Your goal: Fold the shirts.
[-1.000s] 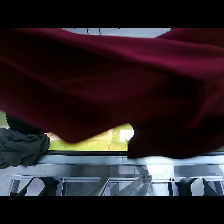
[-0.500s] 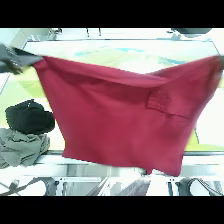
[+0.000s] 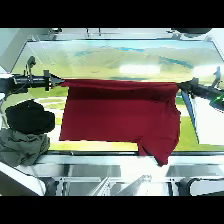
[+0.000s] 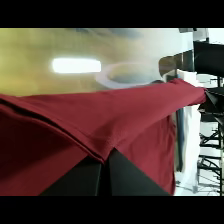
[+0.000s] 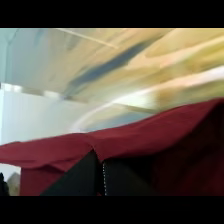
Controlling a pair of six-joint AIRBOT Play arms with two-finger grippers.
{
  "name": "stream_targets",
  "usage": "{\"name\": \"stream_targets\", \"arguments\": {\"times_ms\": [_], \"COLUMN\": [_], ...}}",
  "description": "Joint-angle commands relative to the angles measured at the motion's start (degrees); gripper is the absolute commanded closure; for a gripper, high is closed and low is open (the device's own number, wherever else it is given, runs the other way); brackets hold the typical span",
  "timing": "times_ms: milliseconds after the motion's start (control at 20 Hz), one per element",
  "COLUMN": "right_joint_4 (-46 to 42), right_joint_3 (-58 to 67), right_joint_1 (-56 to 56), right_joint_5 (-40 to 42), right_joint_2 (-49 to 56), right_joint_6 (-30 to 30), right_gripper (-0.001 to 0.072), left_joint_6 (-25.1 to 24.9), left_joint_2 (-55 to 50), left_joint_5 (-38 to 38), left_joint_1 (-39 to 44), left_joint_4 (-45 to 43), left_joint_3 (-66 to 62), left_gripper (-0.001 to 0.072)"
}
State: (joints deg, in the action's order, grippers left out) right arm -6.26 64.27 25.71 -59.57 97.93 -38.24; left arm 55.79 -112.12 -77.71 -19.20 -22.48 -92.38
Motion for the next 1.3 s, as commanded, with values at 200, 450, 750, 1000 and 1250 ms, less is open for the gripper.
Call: {"name": "stream_targets", "arguments": {"times_ms": [200, 450, 750, 1000, 1250], "right_joint_4": [5.0, -6.4, -15.3, -17.4, -21.6], "right_joint_3": [11.3, 11.6, 11.5, 11.5, 11.5], "right_joint_1": [-1.0, -0.8, -0.9, -1.0, -2.0], "right_joint_5": [1.0, 0.7, 0.7, 0.8, 0.8], "right_joint_2": [9.9, 9.8, 9.8, 10.1, 10.6], "right_joint_6": [3.3, -0.1, -2.4, -2.7, -4.1], "right_gripper": [0.0694, 0.0694, 0.0695, 0.0694, 0.0694], "left_joint_6": [-0.9, -0.9, -0.3, -0.2, -0.2], "left_joint_2": [-12.7, -14.4, -14.4, -14.4, -14.4], "left_joint_5": [1.2, 2.1, 3.5, 7.3, 8.2], "left_joint_1": [1.5, 2.7, 5.4, 7.2, 7.1], "left_joint_4": [-0.5, -8.1, -23.2, -26.1, -26.1], "left_joint_3": [-18.5, -21.2, -21.2, -21.2, -21.2], "left_gripper": [0.0691, 0.0691, 0.0691, 0.0691, 0.0691]}}
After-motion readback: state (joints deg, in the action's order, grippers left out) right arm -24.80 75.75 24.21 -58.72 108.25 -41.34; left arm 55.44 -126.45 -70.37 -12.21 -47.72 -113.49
